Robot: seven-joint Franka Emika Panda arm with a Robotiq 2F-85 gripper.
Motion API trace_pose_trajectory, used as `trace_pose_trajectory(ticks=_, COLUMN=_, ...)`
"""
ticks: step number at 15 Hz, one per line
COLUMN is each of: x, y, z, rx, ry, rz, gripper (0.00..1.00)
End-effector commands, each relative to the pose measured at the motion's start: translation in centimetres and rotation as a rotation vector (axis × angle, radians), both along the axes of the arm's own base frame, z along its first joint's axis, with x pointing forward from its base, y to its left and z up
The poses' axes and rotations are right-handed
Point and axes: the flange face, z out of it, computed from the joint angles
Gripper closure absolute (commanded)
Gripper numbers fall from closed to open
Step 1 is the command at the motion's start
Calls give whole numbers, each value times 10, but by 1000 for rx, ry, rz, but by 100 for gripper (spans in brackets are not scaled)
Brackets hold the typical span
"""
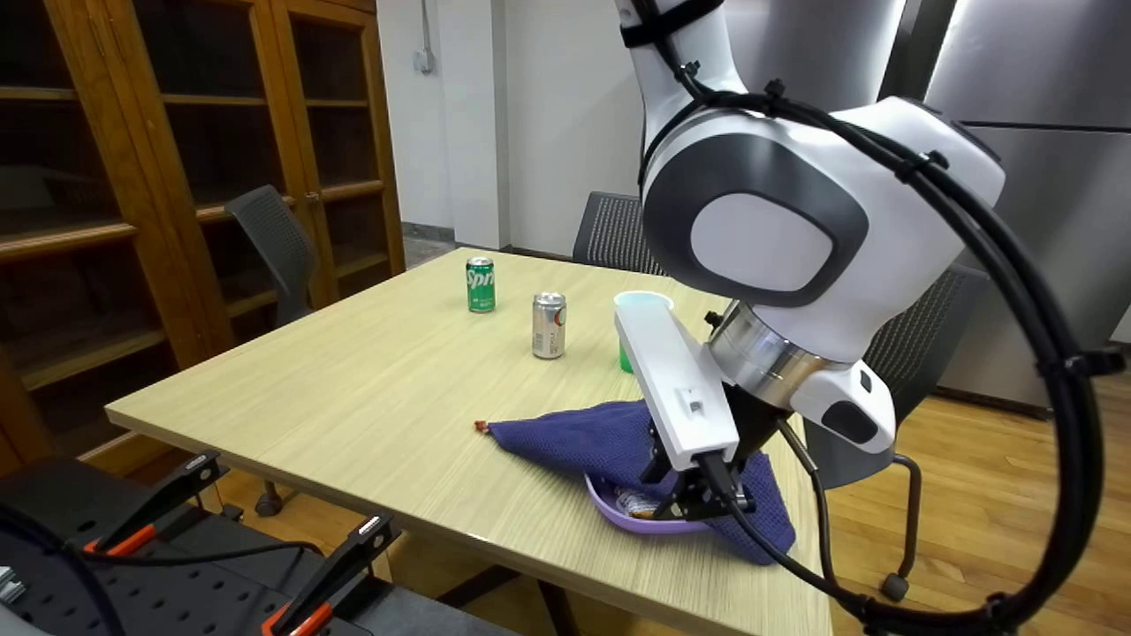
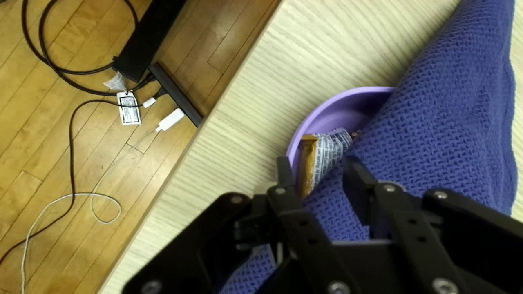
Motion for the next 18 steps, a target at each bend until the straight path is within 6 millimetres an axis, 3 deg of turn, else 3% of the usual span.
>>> trace_pose_trajectory(ticks=1, x=0, y=0, z=6, rx=-10, ry=-31, rz=-32, gripper=30)
trace_pose_trajectory(ticks=5, x=-3, y=-2, z=5, rx=-16, ry=-48, rz=-71, gripper=1)
trace_pose_trajectory(ticks=18, x=-14, y=-5, z=-7, rx=19, ry=-105, rz=-179, gripper=0)
